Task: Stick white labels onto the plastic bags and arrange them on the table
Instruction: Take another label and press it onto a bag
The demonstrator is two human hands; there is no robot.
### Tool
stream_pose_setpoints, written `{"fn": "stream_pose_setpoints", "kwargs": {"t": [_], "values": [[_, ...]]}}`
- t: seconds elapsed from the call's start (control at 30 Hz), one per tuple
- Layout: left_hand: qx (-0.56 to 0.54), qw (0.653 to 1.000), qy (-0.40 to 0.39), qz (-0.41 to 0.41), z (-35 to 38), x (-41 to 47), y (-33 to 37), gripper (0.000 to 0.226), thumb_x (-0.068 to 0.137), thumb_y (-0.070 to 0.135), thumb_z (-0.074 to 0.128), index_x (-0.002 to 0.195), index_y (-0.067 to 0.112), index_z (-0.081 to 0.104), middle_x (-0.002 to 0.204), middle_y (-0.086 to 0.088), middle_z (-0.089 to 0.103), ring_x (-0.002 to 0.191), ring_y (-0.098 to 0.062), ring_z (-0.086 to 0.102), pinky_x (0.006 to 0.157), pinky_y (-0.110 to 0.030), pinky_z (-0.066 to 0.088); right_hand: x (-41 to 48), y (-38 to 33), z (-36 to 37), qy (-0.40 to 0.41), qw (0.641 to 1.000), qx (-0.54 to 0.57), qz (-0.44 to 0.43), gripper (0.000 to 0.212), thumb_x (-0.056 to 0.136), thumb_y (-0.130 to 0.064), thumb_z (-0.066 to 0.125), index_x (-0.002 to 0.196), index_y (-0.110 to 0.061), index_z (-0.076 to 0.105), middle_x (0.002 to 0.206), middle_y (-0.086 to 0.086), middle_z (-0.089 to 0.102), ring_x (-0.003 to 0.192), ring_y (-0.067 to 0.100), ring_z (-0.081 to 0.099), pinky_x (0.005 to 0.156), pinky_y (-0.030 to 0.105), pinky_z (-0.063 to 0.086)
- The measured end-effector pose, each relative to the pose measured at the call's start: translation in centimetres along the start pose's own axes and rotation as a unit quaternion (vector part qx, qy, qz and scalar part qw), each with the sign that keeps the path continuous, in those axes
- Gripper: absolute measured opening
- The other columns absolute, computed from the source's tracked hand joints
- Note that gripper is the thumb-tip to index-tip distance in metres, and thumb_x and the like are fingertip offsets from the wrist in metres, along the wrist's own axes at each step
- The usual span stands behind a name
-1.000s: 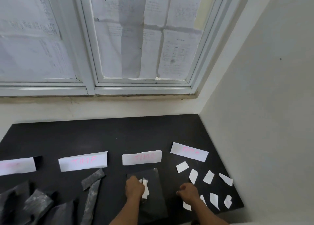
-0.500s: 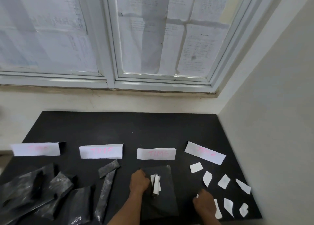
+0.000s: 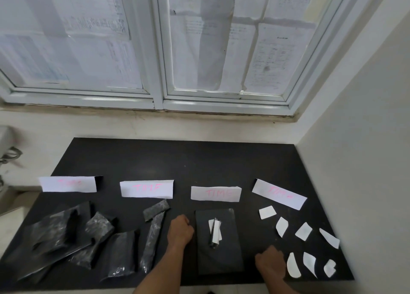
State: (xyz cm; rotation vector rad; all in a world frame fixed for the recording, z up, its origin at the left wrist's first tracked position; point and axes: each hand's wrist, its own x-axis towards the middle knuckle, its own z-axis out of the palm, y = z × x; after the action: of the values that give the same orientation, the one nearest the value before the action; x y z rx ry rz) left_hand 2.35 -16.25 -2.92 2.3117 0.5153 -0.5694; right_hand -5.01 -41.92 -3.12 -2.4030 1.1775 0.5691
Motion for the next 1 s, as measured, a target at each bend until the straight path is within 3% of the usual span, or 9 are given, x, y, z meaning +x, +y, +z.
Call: {"fn": "stream_pose_setpoints", "kwargs": {"t": [0.2,0.33,0.43,0.53,0.7,0.8,0.9,1.0], "values": [[0.005,1.000,0.022,-0.009,-1.7,0.1,-2.2,0.008,0.082,0.009,0.054,0.082,0.016,0.052,0.106,-0.009,0.066,0.102,-0.026,0.061,0.083,-0.028,0.046,0.3,0.9,0.3,0.051,0.994,0.075,0.060,0.040,0.083,-0.005,0.060,0.120,0.006,0.049,0.126,0.031,0.045,0.116,0.046,0.048,0.098,0.046,0.040],[0.014,0.999,0.042,-0.009,-2.6,0.3,-3.3,0.007,0.081,0.006,0.054,0.083,0.010,0.060,0.097,-0.009,0.065,0.097,-0.027,0.062,0.079,-0.028,0.047,0.0,1.1,0.2,0.077,0.985,0.135,0.081,0.051,0.079,-0.010,0.071,0.119,0.011,0.048,0.122,0.037,0.046,0.114,0.049,0.048,0.098,0.048,0.039],[0.023,0.997,0.072,-0.015,-3.2,0.4,-4.0,0.024,0.081,0.007,0.054,0.103,0.006,0.064,0.113,-0.012,0.059,0.106,-0.029,0.058,0.085,-0.035,0.049,-0.8,-0.1,0.2,0.101,0.975,0.179,0.088,0.052,0.079,-0.014,0.071,0.119,0.009,0.048,0.123,0.035,0.046,0.113,0.049,0.049,0.097,0.051,0.040],[0.077,0.992,0.091,-0.045,-3.9,0.2,-4.5,0.035,0.084,0.011,0.054,0.119,0.012,0.054,0.129,-0.013,0.048,0.117,-0.030,0.050,0.092,-0.038,0.048,-1.8,-2.4,0.1,0.137,0.966,0.209,0.069,0.048,0.078,-0.003,0.064,0.123,0.008,0.051,0.126,0.032,0.045,0.113,0.048,0.049,0.097,0.049,0.039],[0.033,0.992,0.063,-0.103,-4.4,0.2,-6.7,0.063,0.083,0.012,0.058,0.140,0.015,0.031,0.127,-0.018,0.051,0.116,-0.037,0.054,0.090,-0.045,0.049,-3.6,-6.7,0.9,0.147,0.963,0.225,0.017,0.027,0.080,0.003,0.062,0.106,0.011,0.065,0.114,0.031,0.056,0.097,0.042,0.058,0.088,0.041,0.047],[0.037,0.993,0.060,-0.097,-4.1,0.3,-7.9,0.047,0.087,0.010,0.052,0.133,0.007,0.043,0.124,-0.019,0.058,0.113,-0.036,0.059,0.091,-0.041,0.051,-4.9,-8.9,1.6,0.144,0.962,0.230,-0.012,0.013,0.080,-0.001,0.065,0.088,0.003,0.074,0.097,0.025,0.066,0.084,0.037,0.062,0.078,0.038,0.053],[0.052,0.992,0.047,-0.104,-4.3,0.3,-8.0,0.029,0.089,0.010,0.050,0.115,0.004,0.060,0.122,-0.019,0.059,0.112,-0.035,0.059,0.093,-0.040,0.051,-6.6,-10.9,2.0,0.119,0.960,0.250,-0.041,0.009,0.083,-0.005,0.066,0.084,0.000,0.073,0.093,0.019,0.068,0.082,0.030,0.061,0.064,0.022,0.039],[0.032,0.989,0.019,-0.142,-4.6,0.3,-8.1,0.032,0.092,0.011,0.049,0.122,0.004,0.058,0.131,-0.021,0.047,0.117,-0.036,0.052,0.095,-0.039,0.047,-8.0,-12.5,2.9,0.100,0.956,0.266,-0.070,0.008,0.083,-0.012,0.068,0.078,-0.007,0.072,0.089,0.013,0.070,0.074,0.020,0.056,0.065,0.023,0.036]]}}
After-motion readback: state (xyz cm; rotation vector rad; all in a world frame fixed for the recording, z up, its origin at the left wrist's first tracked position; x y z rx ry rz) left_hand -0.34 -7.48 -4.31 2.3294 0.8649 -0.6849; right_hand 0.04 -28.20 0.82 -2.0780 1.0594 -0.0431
